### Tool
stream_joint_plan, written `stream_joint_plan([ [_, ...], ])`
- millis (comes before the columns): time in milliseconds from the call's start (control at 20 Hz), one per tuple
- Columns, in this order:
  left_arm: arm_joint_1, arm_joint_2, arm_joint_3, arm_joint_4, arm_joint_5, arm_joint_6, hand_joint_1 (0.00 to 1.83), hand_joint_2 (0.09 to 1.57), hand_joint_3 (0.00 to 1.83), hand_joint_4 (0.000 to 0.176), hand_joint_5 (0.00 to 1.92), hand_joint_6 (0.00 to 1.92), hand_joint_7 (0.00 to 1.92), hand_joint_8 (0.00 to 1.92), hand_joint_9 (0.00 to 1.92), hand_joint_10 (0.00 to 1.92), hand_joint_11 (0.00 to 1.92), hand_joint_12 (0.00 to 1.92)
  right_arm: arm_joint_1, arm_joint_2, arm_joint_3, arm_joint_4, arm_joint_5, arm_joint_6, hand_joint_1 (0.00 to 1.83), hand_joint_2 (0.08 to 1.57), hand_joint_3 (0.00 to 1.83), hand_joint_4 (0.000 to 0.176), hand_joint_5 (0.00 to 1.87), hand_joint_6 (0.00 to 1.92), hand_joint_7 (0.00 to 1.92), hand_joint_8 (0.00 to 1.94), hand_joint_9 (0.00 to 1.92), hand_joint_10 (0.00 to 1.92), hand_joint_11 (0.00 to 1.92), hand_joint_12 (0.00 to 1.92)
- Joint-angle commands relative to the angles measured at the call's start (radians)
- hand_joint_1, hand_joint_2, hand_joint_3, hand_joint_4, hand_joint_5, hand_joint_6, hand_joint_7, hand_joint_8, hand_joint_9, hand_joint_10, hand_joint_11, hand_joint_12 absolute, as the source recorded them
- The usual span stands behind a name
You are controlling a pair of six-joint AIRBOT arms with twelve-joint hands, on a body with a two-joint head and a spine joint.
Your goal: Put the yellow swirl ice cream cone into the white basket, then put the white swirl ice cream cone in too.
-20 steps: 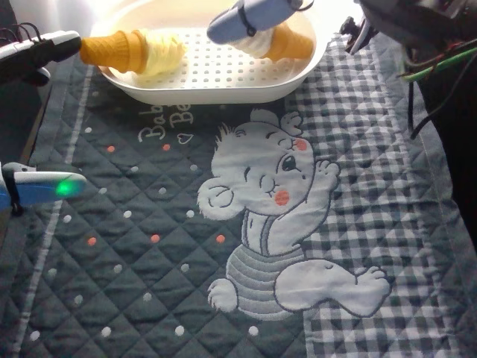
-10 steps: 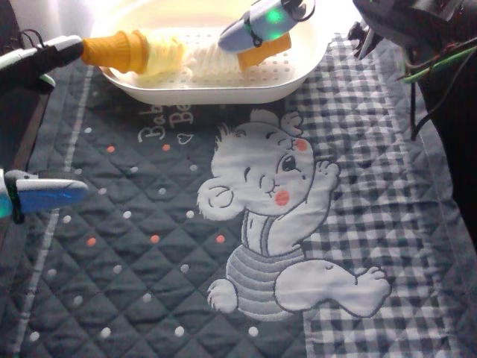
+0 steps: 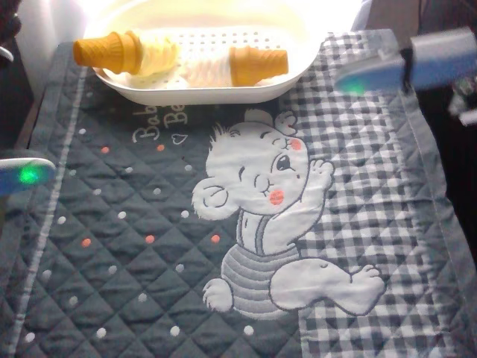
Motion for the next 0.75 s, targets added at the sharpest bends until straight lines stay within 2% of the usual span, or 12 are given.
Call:
stream_joint_plan([
  [0, -0.002, 0.010, -0.003, -0.011, -0.176, -0.009, 0.60, 0.93, 0.02, 0.085, 0.09, 0.00, 0.15, 0.00, 0.23, 0.00, 0.00, 1.26, -0.021, 0.012, -0.027, 0.096, 0.277, -0.018, 0.68, 0.77, 0.04, 0.176, 0.00, 0.00, 0.00, 0.00, 0.00, 0.00, 0.00, 0.00],
  [50, 0.008, 0.012, -0.007, -0.016, -0.200, -0.009, 0.55, 0.96, 0.02, 0.080, 0.07, 0.00, 0.11, 0.00, 0.19, 0.00, 0.00, 1.22, -0.078, 0.020, -0.054, 0.132, 0.338, -0.026, 0.72, 0.83, 0.02, 0.176, 0.00, 0.00, 0.00, 0.00, 0.00, 0.00, 0.00, 0.00],
  [100, 0.012, 0.014, -0.011, -0.018, -0.203, -0.016, 0.49, 1.03, 0.03, 0.034, 0.01, 0.00, 0.08, 0.00, 0.16, 0.00, 0.00, 1.13, -0.147, 0.024, -0.081, 0.175, 0.407, -0.026, 0.78, 0.80, 0.00, 0.176, 0.08, 0.01, 0.04, 0.00, 0.00, 0.00, 0.00, 0.00],
  [150, 0.012, 0.012, -0.013, -0.017, -0.203, -0.018, 0.45, 1.09, 0.02, 0.023, 0.00, 0.00, 0.05, 0.00, 0.12, 0.00, 0.00, 0.98, -0.232, 0.027, -0.115, 0.231, 0.496, -0.027, 0.18, 1.13, 0.04, 0.115, 0.26, 0.03, 0.08, 0.00, 0.03, 0.00, 0.07, 0.04],
  [200, 0.012, 0.010, -0.016, -0.018, -0.203, -0.019, 0.41, 1.11, 0.01, 0.021, 0.00, 0.00, 0.01, 0.00, 0.07, 0.00, 0.00, 0.77, -0.292, 0.030, -0.147, 0.286, 0.542, -0.030, 0.24, 1.18, 0.01, 0.037, 0.34, 0.02, 0.17, 0.01, 0.10, 0.01, 0.07, 0.05],
  [250, 0.016, 0.006, -0.019, -0.021, -0.203, -0.026, 0.36, 1.09, 0.00, 0.025, 0.00, 0.00, 0.02, 0.00, 0.08, 0.01, 0.00, 0.69, -0.313, 0.029, -0.168, 0.305, 0.542, -0.037, 0.54, 1.03, 0.00, 0.141, 0.12, 0.00, 0.09, 0.00, 0.04, 0.00, 0.01, 0.01],
  [300, 0.021, 0.003, -0.020, -0.024, -0.203, -0.034, 0.23, 1.14, 0.01, 0.019, 0.00, 0.00, 0.01, 0.00, 0.11, 0.01, 0.00, 0.72, -0.316, 0.021, -0.170, 0.308, 0.542, -0.043, 0.62, 0.91, 0.00, 0.169, 0.02, 0.00, 0.05, 0.00, 0.01, 0.00, 0.00, 0.00],
  [450, 0.029, -0.013, -0.013, -0.034, -0.203, -0.077, 0.03, 1.29, 0.02, 0.006, 0.00, 0.00, 0.00, 0.00, 0.02, 0.00, 0.00, 0.33, -0.322, -0.006, -0.167, 0.308, 0.542, -0.040, 0.50, 1.02, 0.00, 0.085, 0.05, 0.00, 0.07, 0.01, 0.09, 0.01, 0.03, 0.02],
  [500, 0.020, -0.015, -0.008, -0.033, -0.203, -0.080, 0.04, 1.23, 0.00, 0.035, 0.00, 0.00, 0.00, 0.00, 0.00, 0.00, 0.00, 0.12, -0.322, -0.005, -0.167, 0.295, 0.542, -0.036, 0.51, 1.01, 0.00, 0.113, 0.07, 0.00, 0.13, 0.00, 0.17, 0.01, 0.09, 0.06],
  [600, -0.018, -0.022, 0.010, -0.007, -0.203, -0.084, 0.09, 1.13, 0.00, 0.165, 0.00, 0.00, 0.00, 0.00, 0.00, 0.00, 0.08, 0.12, -0.322, 0.008, -0.166, 0.243, 0.543, -0.036, 0.61, 1.09, 0.00, 0.011, 0.33, 0.02, 0.25, 0.01, 0.26, 0.01, 0.00, 0.60],
  [650, -0.047, -0.022, 0.016, 0.014, -0.203, -0.084, 0.21, 1.12, 0.00, 0.174, 0.00, 0.00, 0.07, 0.00, 0.19, 0.02, 0.23, 0.20, -0.321, 0.014, -0.166, 0.212, 0.543, -0.036, 0.55, 1.16, 0.01, 0.055, 0.24, 0.01, 0.22, 0.00, 0.28, 0.01, 0.00, 0.97],
  [700, -0.077, -0.022, 0.023, 0.035, -0.204, -0.084, 0.33, 1.17, 0.01, 0.172, 0.21, 0.02, 0.27, 0.02, 0.39, 0.02, 0.27, 0.42, -0.321, 0.027, -0.167, 0.184, 0.543, -0.037, 0.51, 1.15, 0.00, 0.108, 0.05, 0.00, 0.04, 0.00, 0.16, 0.00, 0.00, 0.84],
])
